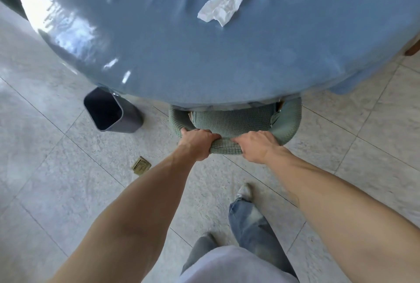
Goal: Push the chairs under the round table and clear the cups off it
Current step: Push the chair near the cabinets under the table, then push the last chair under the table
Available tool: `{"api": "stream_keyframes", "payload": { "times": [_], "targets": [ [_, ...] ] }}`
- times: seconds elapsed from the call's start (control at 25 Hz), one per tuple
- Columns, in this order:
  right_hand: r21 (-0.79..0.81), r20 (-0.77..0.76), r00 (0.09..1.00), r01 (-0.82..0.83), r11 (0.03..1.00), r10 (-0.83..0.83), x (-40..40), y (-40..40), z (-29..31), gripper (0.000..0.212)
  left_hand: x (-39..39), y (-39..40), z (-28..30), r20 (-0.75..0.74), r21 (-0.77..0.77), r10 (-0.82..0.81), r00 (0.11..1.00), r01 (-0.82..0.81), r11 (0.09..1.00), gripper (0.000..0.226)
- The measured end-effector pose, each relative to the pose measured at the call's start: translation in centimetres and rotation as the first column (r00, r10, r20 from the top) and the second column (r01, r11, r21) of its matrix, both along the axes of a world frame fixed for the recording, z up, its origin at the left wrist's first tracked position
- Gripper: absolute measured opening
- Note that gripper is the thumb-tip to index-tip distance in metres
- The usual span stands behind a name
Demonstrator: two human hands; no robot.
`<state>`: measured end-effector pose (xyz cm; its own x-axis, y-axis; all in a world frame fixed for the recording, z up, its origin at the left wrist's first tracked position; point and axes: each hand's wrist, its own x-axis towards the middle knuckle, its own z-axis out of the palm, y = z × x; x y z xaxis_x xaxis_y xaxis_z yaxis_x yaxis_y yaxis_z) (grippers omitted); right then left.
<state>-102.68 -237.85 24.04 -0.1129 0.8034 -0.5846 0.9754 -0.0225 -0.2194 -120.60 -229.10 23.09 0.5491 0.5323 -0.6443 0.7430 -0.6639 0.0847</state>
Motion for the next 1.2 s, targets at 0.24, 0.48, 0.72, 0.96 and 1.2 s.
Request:
{"api": "stream_keyframes", "payload": {
  "times": [0.24, 0.48, 0.72, 0.96, 1.2],
  "targets": [
    [0.0, 0.001, 0.996, 0.094, 0.996, -0.094, -0.2, 0.0, -0.6, 0.051, 0.6, -0.3, 0.6, -0.031, 0.024, 0.07, 0.997, -0.069, 0.997, 0.043],
    [-0.138, -0.018, 0.992, 0.119, 0.983, -0.122, 2.2, -0.4, 3.4, 0.053, 1.7, -0.1, 2.7, -0.098, -0.137, 0.082, 0.992, -0.095, 0.986, 0.048],
    [-0.215, 0.006, 0.932, 0.355, 0.91, -0.363, 4.9, -0.6, 7.4, 0.036, 6.8, 3.7, 4.9, -0.211, -0.389, -0.139, 0.968, 0.047, 0.92, 0.06],
    [-0.173, 0.083, 0.778, 0.627, 0.759, -0.623, 10.5, -3.8, 10.1, 0.038, 14.8, 3.2, 8.2, -0.063, -0.367, -0.369, 0.927, 0.323, 0.873, 0.062],
    [-0.148, 0.087, 0.525, 0.847, 0.51, -0.847, 17.9, -11.7, 9.8, 0.038, 25.8, 0.1, 9.9, 0.053, -0.278, -0.539, 0.841, 0.531, 0.801, 0.057]
  ]
}}
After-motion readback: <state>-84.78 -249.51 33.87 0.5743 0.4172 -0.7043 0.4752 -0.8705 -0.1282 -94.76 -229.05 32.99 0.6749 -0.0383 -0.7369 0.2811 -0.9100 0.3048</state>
